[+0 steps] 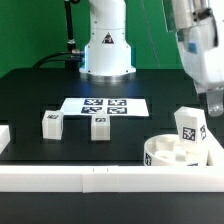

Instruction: Assemble stool

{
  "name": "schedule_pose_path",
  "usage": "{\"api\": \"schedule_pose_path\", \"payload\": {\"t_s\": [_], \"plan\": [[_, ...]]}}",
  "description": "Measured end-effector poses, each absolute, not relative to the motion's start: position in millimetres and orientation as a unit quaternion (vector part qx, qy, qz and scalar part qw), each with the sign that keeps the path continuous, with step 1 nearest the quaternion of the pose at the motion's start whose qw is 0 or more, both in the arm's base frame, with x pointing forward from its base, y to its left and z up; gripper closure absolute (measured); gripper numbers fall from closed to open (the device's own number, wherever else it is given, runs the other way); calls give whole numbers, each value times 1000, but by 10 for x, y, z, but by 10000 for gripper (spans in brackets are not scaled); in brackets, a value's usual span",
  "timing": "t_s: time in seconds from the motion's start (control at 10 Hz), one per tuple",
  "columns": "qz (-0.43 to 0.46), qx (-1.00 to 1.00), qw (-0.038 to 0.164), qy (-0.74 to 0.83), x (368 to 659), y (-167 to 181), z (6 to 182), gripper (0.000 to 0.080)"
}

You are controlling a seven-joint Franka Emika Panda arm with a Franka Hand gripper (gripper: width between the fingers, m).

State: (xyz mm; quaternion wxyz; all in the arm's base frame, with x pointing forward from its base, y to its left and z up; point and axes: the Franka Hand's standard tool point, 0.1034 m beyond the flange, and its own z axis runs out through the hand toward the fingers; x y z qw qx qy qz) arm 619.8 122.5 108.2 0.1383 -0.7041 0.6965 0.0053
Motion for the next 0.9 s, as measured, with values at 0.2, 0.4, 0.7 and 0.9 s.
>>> {"api": "schedule_pose_path", "payload": {"t_s": [0.2,0.4,0.7,0.9], "plan": [[-12,-781,139,609,6206,1227,1114,151],[-28,-848,132,512,6200,1229,1100,150],[-57,-951,95,287,6213,1277,1109,150],[-69,-977,84,185,6227,1273,1116,150]]}}
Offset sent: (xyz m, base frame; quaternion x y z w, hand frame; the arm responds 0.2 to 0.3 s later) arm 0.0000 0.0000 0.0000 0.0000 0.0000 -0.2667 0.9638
